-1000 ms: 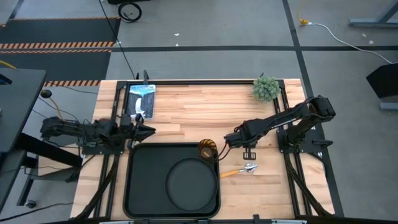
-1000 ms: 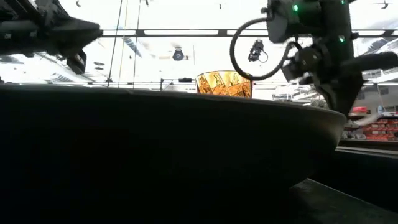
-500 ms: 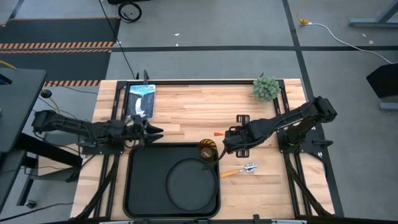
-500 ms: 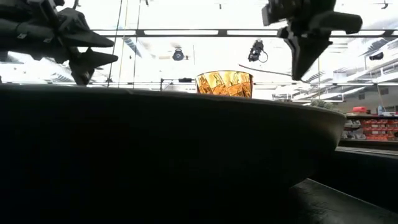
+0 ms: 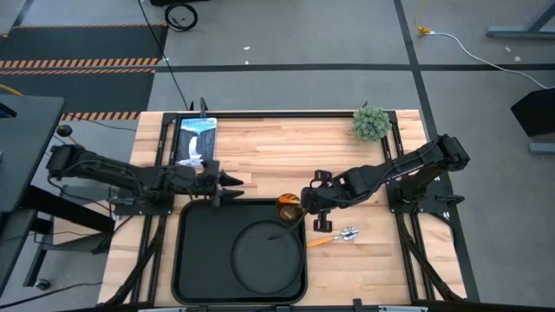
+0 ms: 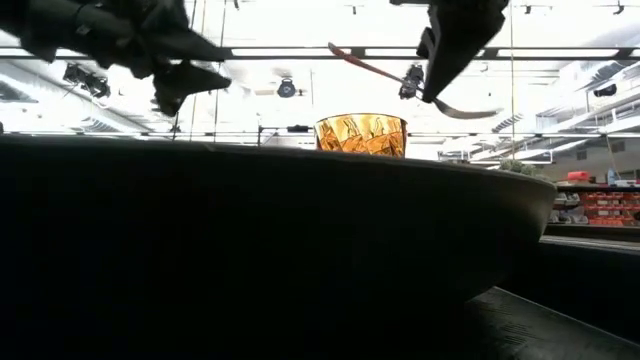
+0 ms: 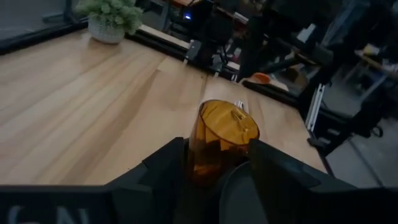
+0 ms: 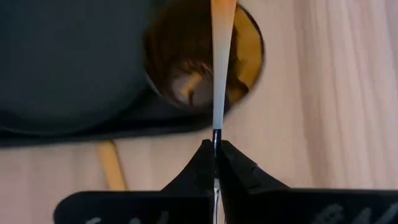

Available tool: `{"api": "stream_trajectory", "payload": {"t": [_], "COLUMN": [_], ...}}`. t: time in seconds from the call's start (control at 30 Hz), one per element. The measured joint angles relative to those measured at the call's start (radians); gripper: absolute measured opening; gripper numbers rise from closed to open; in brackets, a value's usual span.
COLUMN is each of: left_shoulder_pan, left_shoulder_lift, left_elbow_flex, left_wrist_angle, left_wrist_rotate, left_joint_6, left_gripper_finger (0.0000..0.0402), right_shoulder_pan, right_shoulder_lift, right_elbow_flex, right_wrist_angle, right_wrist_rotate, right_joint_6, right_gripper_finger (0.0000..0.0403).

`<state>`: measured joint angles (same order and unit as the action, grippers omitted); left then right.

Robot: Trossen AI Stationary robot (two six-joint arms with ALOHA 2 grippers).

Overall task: Pick and place plate/cup/fork/spoon on tray
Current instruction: Put the orange fork on the black serving tray

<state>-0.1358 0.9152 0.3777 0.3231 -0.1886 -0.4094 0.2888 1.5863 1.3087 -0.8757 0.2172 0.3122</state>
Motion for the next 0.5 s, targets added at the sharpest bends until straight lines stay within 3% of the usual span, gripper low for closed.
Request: {"api": "stream_trajectory", "payload": {"t": [0.27, 0.5], "left_shoulder_pan": [-0.027, -0.022], "left_shoulder_lift": [0.183, 0.348], "left_elbow_flex": [0.174, 0.375], "left_wrist_angle": [-0.025, -0.184], "left_wrist_rotate": [0.069, 0.069], "left_joint_6": [0.060, -0.019], "left_gripper_finger": [0.0238, 0.0237], "right_shoulder_pan": [0.013, 0.068], "right_shoulder_lift": [0.000, 0.000], "right_elbow_flex": [0.010, 0.018], "right_wrist_angle": [0.001, -0.020], "right_wrist_rotate": [-0.111, 0.056], "right_joint_6": [0.028, 0.029], "right_gripper_finger": [0.0007, 0.0007]}}
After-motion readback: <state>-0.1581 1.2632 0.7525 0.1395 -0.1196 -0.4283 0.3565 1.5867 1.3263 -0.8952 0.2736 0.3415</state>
